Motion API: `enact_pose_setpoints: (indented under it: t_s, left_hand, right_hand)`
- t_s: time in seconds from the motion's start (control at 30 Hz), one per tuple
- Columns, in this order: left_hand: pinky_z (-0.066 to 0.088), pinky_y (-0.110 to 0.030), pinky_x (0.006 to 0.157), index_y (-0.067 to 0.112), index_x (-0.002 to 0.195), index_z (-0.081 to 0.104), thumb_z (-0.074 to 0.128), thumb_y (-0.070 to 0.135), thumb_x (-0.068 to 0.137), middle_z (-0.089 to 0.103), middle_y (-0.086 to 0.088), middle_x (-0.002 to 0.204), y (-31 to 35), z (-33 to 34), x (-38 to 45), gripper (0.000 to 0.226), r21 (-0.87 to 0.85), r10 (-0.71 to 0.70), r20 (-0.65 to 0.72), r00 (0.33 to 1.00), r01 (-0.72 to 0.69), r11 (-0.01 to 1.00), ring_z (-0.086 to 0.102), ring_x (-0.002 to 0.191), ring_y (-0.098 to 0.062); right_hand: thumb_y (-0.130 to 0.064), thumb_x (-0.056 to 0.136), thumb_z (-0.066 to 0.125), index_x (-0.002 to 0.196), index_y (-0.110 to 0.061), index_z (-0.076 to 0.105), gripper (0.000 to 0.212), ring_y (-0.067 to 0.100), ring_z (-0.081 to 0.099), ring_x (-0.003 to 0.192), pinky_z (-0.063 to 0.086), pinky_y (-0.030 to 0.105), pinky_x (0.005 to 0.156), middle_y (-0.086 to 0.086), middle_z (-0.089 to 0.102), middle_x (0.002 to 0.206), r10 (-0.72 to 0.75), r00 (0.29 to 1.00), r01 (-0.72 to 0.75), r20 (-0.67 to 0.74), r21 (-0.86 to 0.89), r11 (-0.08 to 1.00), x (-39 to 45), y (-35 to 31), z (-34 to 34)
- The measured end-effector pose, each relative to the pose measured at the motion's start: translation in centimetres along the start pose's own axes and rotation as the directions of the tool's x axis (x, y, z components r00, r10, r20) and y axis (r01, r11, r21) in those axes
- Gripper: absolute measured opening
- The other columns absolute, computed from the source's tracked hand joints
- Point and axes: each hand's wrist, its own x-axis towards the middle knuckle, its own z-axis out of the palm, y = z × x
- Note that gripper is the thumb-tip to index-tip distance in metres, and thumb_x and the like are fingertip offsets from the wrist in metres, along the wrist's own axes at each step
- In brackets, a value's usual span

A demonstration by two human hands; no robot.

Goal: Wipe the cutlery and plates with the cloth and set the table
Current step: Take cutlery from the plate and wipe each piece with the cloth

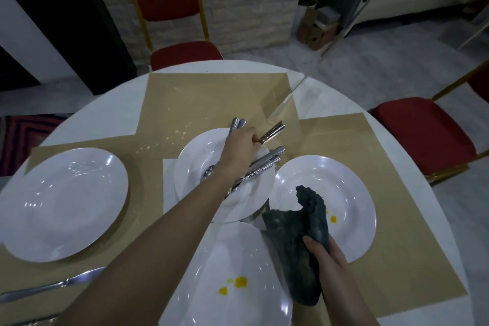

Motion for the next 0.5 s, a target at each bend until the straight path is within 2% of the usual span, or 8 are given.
enact_pose_setpoints:
  t_s: [0.07,0.13,0.2,0.27,0.37,0.43,0.5]
  left_hand:
    - [0.046,-0.036,0.069,0.002,0.085,0.065,0.057,0.006,0.087,0.058,-0.01,0.078,-0.2,-0.3,-0.3,0.009,-0.018,0.016,-0.059,0.998,-0.017,1.0,0.058,0.082,-0.03]
    - [0.045,-0.035,0.065,0.004,0.087,0.065,0.057,0.009,0.09,0.059,-0.009,0.077,-0.1,-1.0,-0.6,0.011,-0.019,0.004,-0.127,0.992,-0.007,1.0,0.057,0.075,-0.028]
    - [0.041,-0.031,0.059,0.004,0.087,0.065,0.057,0.012,0.093,0.061,-0.007,0.072,0.2,-2.3,-1.2,0.012,-0.091,-0.018,-0.182,0.983,0.001,0.996,0.054,0.063,-0.024]
    - [0.046,-0.031,0.056,0.004,0.087,0.063,0.056,0.014,0.095,0.065,-0.01,0.07,0.6,-4.0,-2.5,0.014,-0.245,-0.069,-0.216,0.974,0.014,0.969,0.055,0.056,-0.022]
    - [0.046,-0.027,0.045,0.014,0.087,0.06,0.051,0.018,0.098,0.071,-0.009,0.073,1.4,-6.1,-6.4,0.014,-0.574,-0.189,-0.176,0.966,0.056,0.817,0.056,0.046,-0.015]
    - [0.047,-0.028,0.046,0.015,0.086,0.06,0.051,0.028,0.098,0.072,-0.012,0.076,2.3,-6.6,-10.5,0.02,-0.725,-0.269,-0.121,0.956,0.099,0.681,0.058,0.048,-0.018]
    - [0.05,-0.029,0.047,0.008,0.086,0.064,0.048,0.038,0.098,0.071,-0.016,0.075,3.2,-6.6,-15.2,0.036,-0.814,-0.348,-0.08,0.934,0.14,0.564,0.061,0.052,-0.023]
  right_hand:
    - [-0.012,0.092,0.059,0.105,-0.027,0.065,0.021,0.019,0.066,0.098,0.05,0.035,0.083,-0.001,0.073,0.1,0.001,1.0,-0.001,-0.002,-0.005,1.0,-0.2,-0.1,0.0]
    - [-0.012,0.093,0.059,0.105,-0.028,0.065,0.021,0.021,0.066,0.099,0.05,0.037,0.086,0.0,0.073,0.102,0.004,1.0,-0.004,0.011,-0.007,1.0,-0.5,-0.2,-0.3]
    - [-0.013,0.093,0.059,0.102,-0.028,0.066,0.019,0.019,0.067,0.097,0.052,0.034,0.08,-0.002,0.075,0.097,0.006,1.0,-0.006,0.008,0.014,1.0,-0.9,-0.3,-0.8]
    - [-0.015,0.092,0.06,0.102,-0.028,0.066,0.017,0.02,0.068,0.096,0.052,0.034,0.078,-0.002,0.075,0.095,0.011,1.0,-0.012,0.01,0.046,0.999,-1.2,-0.6,-1.2]
    - [-0.021,0.094,0.058,0.116,-0.022,0.063,0.022,0.024,0.068,0.1,0.052,0.038,0.086,0.002,0.074,0.103,0.043,0.997,-0.05,0.061,0.121,0.991,-1.8,-1.1,-1.6]
    - [-0.031,0.097,0.053,0.119,-0.024,0.062,0.025,0.02,0.068,0.1,0.053,0.033,0.081,-0.001,0.074,0.105,0.061,0.99,-0.081,0.125,0.155,0.985,-2.3,-1.3,-1.7]
    - [-0.041,0.097,0.049,0.12,-0.024,0.063,0.031,0.016,0.069,0.098,0.053,0.028,0.073,-0.004,0.075,0.105,0.093,0.982,-0.123,0.165,0.186,0.975,-3.3,-1.1,-1.8]
